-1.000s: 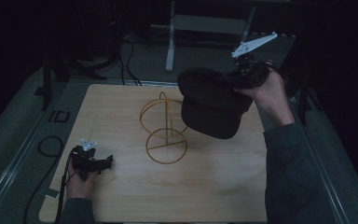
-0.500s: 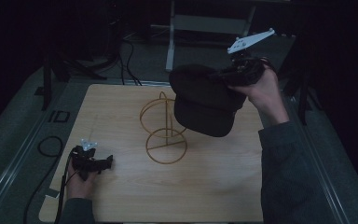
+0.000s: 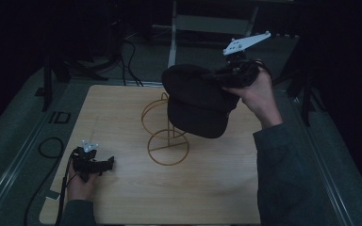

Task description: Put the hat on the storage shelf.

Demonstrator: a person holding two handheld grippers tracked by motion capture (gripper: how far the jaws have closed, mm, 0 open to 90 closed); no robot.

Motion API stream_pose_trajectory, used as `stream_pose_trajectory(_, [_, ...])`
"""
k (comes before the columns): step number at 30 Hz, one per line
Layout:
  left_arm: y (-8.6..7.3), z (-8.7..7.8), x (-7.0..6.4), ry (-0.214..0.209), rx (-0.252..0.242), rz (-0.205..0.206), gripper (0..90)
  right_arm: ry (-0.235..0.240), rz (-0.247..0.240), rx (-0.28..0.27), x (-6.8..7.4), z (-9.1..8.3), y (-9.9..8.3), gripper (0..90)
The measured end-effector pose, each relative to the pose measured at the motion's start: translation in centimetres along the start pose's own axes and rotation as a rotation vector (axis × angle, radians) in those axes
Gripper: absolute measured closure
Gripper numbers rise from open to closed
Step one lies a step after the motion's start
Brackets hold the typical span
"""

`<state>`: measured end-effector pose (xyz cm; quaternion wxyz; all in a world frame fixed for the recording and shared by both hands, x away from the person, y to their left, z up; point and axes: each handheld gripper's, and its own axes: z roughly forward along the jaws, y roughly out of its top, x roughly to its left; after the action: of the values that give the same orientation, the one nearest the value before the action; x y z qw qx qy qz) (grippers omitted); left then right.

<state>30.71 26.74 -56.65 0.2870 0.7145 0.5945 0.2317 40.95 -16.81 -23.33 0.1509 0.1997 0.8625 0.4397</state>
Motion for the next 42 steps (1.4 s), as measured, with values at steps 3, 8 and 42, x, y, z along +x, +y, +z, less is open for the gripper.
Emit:
stream_pose_trajectory(3, [0.0,0.0,0.0,0.000,0.000,0.000,1.8,0.006,-0.009,-0.011,0.3,0.6,0.1,81.6])
stream_pose_trajectory(8, [0.0,0.0,0.0,0.000,0.000,0.000,1.8,0.008,-0.029,-0.022,0.9,1.4,0.5,81.7])
stream_pose_trajectory(42, [0.0,0.0,0.0,0.001,-0.003,-0.001,1.8,0.098,-0.043,-0.058,2.6,5.1,1.1,81.7])
